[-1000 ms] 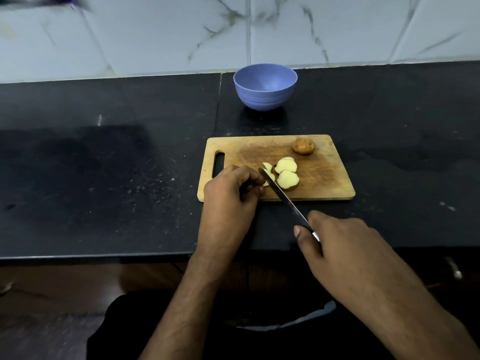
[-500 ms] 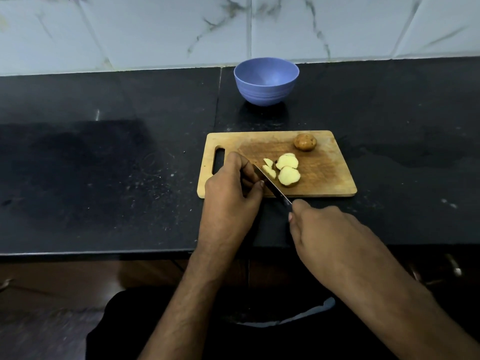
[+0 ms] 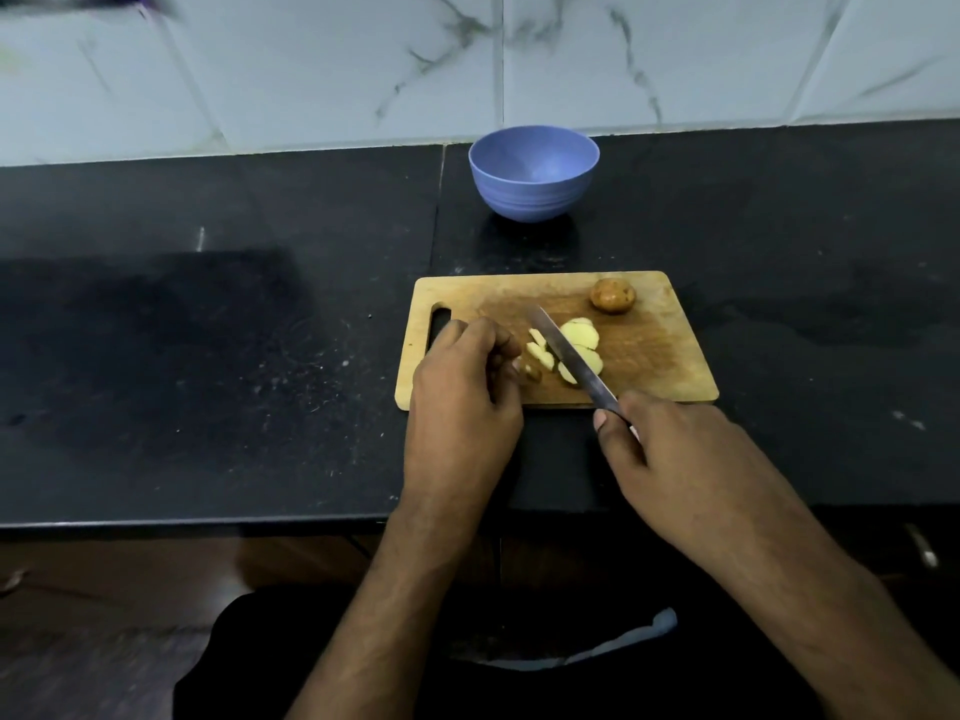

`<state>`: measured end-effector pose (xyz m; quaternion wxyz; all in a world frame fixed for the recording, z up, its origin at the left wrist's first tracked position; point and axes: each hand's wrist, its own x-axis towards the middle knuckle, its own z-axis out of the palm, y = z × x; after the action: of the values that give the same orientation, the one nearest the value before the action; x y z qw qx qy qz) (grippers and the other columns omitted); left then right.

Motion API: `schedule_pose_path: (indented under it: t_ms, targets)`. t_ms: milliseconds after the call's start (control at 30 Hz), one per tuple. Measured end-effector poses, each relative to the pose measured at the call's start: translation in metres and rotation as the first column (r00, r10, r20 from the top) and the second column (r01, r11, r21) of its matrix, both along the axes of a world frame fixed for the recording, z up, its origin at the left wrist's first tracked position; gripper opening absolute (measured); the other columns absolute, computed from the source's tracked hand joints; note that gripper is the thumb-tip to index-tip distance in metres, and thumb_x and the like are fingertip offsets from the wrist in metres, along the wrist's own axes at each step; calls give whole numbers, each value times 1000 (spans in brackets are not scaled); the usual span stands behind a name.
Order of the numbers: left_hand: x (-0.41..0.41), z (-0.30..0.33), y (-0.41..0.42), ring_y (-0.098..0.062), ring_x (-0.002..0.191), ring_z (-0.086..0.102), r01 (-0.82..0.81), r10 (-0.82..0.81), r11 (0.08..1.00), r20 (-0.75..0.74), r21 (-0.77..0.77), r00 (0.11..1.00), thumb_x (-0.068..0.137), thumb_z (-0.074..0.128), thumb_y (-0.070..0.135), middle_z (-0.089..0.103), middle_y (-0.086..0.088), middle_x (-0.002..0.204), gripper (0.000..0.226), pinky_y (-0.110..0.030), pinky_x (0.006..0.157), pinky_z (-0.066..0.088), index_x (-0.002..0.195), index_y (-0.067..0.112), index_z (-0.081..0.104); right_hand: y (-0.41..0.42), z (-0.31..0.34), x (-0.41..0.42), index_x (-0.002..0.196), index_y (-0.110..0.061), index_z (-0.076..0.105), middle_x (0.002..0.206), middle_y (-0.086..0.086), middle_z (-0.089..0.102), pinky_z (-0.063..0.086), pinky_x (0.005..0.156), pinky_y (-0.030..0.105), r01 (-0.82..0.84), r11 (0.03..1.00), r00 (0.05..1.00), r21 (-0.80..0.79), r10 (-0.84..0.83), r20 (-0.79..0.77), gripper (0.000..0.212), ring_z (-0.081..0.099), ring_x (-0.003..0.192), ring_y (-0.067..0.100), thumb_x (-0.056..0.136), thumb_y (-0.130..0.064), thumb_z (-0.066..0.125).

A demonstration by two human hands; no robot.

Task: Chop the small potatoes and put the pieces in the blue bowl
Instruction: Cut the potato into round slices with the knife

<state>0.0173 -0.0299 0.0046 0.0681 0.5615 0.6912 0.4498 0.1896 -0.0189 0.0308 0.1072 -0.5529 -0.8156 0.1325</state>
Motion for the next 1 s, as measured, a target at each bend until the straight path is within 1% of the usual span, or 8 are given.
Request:
schedule_pose_path:
  t_ms: [200, 333, 400, 533, 633, 767, 900, 1000]
  targets:
    - [0, -2, 1, -1, 91, 59, -31, 31, 999, -1, 27, 1000, 97, 61, 13, 61, 11, 102, 12, -13, 75, 48, 103, 20, 69, 2, -1, -1, 66, -33, 32, 58, -8, 51, 26, 45, 18, 14, 999, 1000, 35, -14, -24, 37, 51, 50, 6, 101, -44, 36]
    - [4, -3, 5, -10, 98, 56, 21, -22, 1000, -61, -19, 998, 91, 67, 35, 50, 5, 108, 20, -29, 73, 54, 107, 22, 65, 1, -1, -2, 65, -33, 31, 55, -7, 50, 24, 43, 18, 16, 999, 1000, 50, -14, -28, 38, 49, 47, 6, 101, -43, 36]
    - [6, -2, 7, -12, 100, 55, 12, -21, 997, -123, -72, 992, 88, 70, 35, 47, 6, 109, 23, -32, 70, 56, 107, 25, 63, 0, 1, -2, 65, -33, 31, 54, -7, 49, 23, 43, 18, 24, 998, 999, 54, -22, -35, 38, 48, 46, 6, 101, -43, 37]
    - [2, -2, 9, -6, 89, 54, -70, 67, 997, -69, -39, 995, 89, 64, 11, 49, 7, 106, 17, -21, 71, 51, 101, 22, 64, -2, 3, -1, 64, -33, 28, 52, -8, 45, 23, 40, 18, 32, 998, 999, 55, -30, -31, 39, 45, 42, 6, 101, -43, 37]
    - [0, 0, 13, -4, 87, 54, -108, 107, 994, -29, -25, 994, 93, 62, 6, 55, 8, 103, 15, -14, 74, 46, 99, 19, 65, -2, 4, -1, 64, -33, 27, 52, -9, 44, 23, 39, 18, 32, 998, 999, 55, -31, -23, 40, 44, 42, 6, 101, -43, 36]
    - [1, -2, 16, -9, 98, 54, -40, 39, 999, -81, -10, 996, 97, 61, 17, 55, 6, 105, 12, -25, 79, 50, 108, 18, 66, -2, 4, -2, 65, -33, 28, 52, -8, 45, 23, 40, 17, 30, 998, 999, 60, -29, -14, 39, 45, 42, 6, 102, -43, 35]
    - [6, -4, 17, -12, 108, 45, -19, -8, 994, -250, -105, 968, 96, 62, 29, 45, 1, 113, 19, -29, 76, 53, 110, 19, 68, -3, 3, -2, 64, -32, 27, 52, -8, 44, 21, 40, 18, 28, 997, 1000, 71, -28, -6, 39, 44, 42, 7, 101, -42, 36]
    - [4, -4, 16, -12, 105, 46, -30, 13, 996, -195, -84, 981, 94, 66, 31, 46, 3, 108, 15, -28, 77, 52, 101, 18, 69, -3, 4, -2, 67, -31, 30, 52, -8, 45, 22, 40, 18, 23, 997, 1000, 68, -23, -7, 36, 45, 43, 7, 102, -42, 35]
